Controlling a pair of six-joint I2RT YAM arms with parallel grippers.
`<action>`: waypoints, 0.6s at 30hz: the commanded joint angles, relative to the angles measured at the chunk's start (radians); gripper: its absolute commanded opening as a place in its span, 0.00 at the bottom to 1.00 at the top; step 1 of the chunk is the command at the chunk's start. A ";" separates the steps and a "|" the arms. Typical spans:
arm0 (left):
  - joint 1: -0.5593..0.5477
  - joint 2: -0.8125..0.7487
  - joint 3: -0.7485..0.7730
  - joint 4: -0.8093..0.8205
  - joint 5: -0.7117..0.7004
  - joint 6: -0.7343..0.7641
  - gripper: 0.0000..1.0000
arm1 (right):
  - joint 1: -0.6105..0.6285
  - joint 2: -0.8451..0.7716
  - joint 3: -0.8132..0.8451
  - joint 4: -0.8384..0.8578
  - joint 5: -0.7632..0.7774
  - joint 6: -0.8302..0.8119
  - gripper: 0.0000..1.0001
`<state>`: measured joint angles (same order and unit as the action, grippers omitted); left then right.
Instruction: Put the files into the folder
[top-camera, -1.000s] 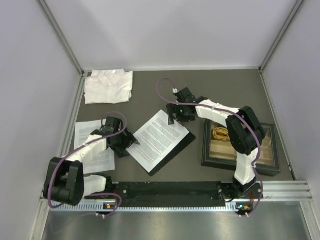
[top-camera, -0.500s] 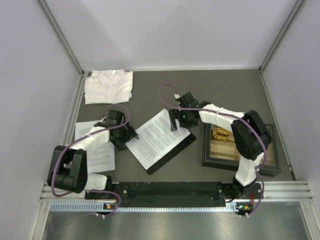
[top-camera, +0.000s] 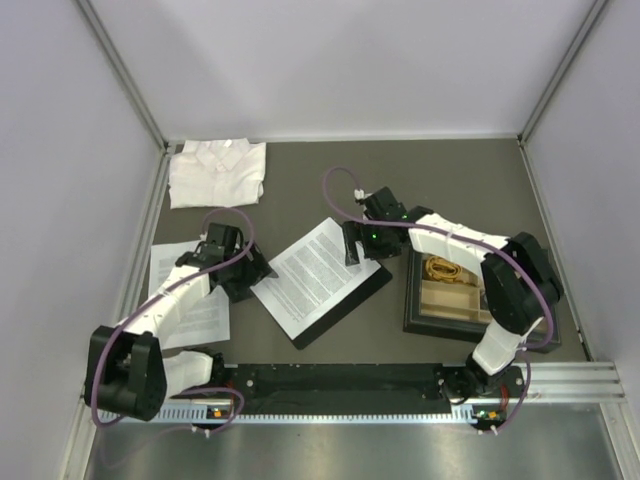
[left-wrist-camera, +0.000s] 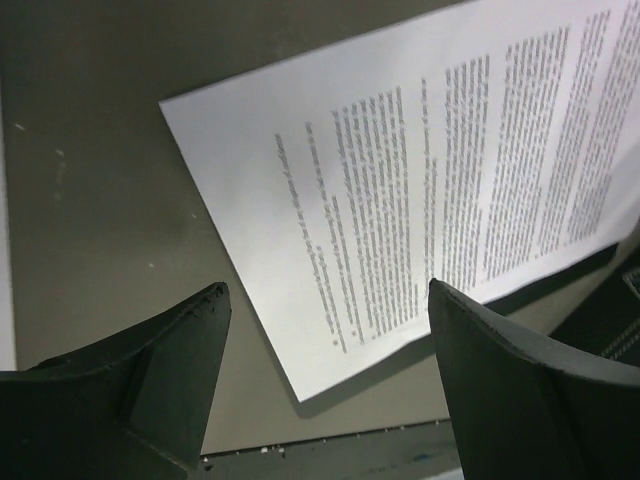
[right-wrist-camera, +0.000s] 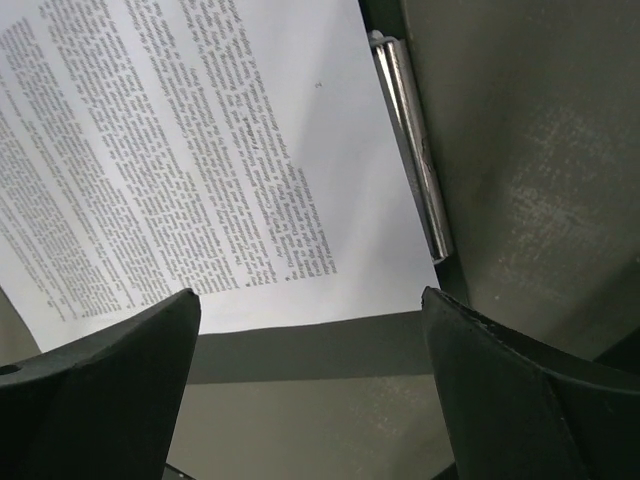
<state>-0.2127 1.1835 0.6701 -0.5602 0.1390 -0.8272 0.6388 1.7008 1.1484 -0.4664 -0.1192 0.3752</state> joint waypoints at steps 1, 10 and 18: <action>-0.008 -0.024 -0.038 0.039 0.151 -0.010 0.84 | 0.005 0.002 -0.003 0.006 0.047 -0.036 0.92; -0.024 -0.007 -0.104 0.055 0.089 -0.062 0.84 | 0.005 0.030 -0.022 0.034 0.026 -0.036 0.90; -0.033 0.041 -0.130 0.094 0.073 -0.069 0.84 | 0.004 0.036 -0.036 0.040 0.032 -0.048 0.91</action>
<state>-0.2386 1.2049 0.5564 -0.5167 0.2291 -0.8879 0.6388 1.7306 1.1194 -0.4572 -0.0917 0.3481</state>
